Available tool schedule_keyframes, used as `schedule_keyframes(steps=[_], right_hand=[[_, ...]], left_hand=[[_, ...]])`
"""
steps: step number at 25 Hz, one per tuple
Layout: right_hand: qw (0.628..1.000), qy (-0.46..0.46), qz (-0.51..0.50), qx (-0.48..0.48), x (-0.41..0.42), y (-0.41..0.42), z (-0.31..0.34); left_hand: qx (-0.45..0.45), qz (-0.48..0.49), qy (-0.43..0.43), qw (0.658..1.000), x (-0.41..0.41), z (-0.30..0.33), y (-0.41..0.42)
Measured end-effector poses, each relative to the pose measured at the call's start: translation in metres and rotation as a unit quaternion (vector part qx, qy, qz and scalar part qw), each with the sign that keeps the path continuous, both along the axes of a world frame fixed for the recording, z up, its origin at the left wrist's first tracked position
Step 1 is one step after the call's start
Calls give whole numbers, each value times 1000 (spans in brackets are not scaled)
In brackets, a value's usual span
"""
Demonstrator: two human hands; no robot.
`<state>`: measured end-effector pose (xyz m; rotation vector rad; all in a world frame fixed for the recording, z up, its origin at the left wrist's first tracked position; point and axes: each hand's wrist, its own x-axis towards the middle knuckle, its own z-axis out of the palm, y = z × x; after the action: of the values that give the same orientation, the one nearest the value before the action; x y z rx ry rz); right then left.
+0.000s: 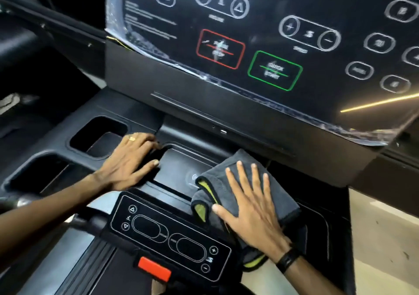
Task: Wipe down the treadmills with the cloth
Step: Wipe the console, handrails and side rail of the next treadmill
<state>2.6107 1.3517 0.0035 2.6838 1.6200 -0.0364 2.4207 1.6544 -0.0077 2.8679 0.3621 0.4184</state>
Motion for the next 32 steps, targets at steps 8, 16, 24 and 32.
schedule_keyframes(steps=[8, 16, 24, 32], right_hand=[[996, -6, 85, -12, 3, 114, 10], [973, -47, 226, -12, -28, 234, 4], [990, -44, 131, -1, 23, 85, 8], [998, 3, 60, -34, 34, 28, 9]], left_hand=[[-39, 61, -105, 992, -4, 5, -7], [-58, 85, -126, 987, -8, 7, -6], [-72, 71, -144, 984, -9, 0, -3], [-102, 84, -185, 974, -8, -3, -3]])
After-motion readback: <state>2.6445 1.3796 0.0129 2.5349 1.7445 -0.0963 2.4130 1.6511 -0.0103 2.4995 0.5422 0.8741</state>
